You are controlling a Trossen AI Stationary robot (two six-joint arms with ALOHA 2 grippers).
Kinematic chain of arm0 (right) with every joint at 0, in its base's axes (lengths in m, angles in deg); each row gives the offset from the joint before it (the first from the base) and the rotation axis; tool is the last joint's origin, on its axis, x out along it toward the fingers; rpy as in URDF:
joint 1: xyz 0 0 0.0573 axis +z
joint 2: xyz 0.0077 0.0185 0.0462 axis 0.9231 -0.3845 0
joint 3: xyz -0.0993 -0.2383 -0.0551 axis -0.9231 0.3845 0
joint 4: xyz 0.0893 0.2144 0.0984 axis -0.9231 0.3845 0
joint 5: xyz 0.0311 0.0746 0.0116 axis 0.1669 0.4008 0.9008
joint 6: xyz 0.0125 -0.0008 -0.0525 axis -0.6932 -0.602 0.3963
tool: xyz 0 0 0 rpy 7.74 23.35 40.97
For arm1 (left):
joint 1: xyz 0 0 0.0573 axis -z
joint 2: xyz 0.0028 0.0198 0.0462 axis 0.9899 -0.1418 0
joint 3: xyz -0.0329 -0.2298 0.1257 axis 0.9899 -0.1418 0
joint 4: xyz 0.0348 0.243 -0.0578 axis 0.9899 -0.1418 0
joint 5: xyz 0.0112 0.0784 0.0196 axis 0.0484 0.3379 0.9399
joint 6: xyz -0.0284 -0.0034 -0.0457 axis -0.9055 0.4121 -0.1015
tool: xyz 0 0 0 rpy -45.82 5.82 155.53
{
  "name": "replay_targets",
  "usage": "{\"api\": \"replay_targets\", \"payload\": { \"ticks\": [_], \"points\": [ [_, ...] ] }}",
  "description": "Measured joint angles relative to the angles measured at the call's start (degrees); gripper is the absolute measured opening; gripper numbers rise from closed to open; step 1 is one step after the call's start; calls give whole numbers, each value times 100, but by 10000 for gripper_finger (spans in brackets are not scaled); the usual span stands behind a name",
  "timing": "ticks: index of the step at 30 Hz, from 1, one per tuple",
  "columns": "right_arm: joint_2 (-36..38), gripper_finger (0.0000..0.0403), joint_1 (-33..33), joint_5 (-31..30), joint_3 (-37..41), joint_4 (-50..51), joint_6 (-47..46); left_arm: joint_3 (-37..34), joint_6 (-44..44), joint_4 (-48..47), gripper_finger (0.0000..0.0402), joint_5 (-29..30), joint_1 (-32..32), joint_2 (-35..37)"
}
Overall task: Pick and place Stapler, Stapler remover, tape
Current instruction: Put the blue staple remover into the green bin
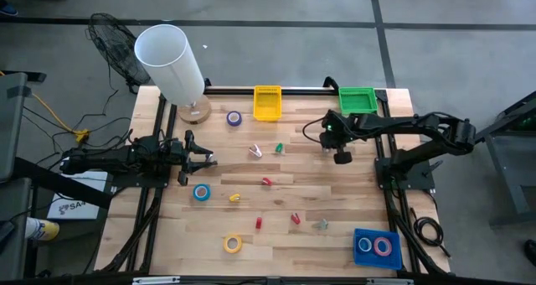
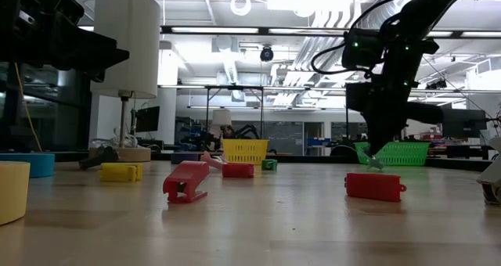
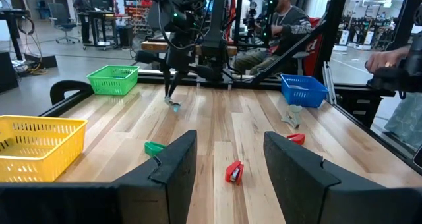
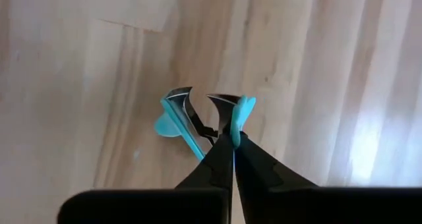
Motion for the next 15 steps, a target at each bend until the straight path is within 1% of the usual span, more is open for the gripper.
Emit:
{"api": "replay_targets", "payload": {
  "ticks": [5,8,11,15],
  "points": [
    [0,1,-2,-233,-142,62,-298,-1,-1,-1,175,0,1,1],
    [0,0,0,-495,-308,335,-485,-1,0,-2,175,0,1,1],
    [0,0,0,-982,-526,661,-732,-2,-1,-1,175,0,2,0],
    [0,0,-50,-1780,-824,1101,-1143,0,-1,-1,175,2,0,0]
  ]
}}
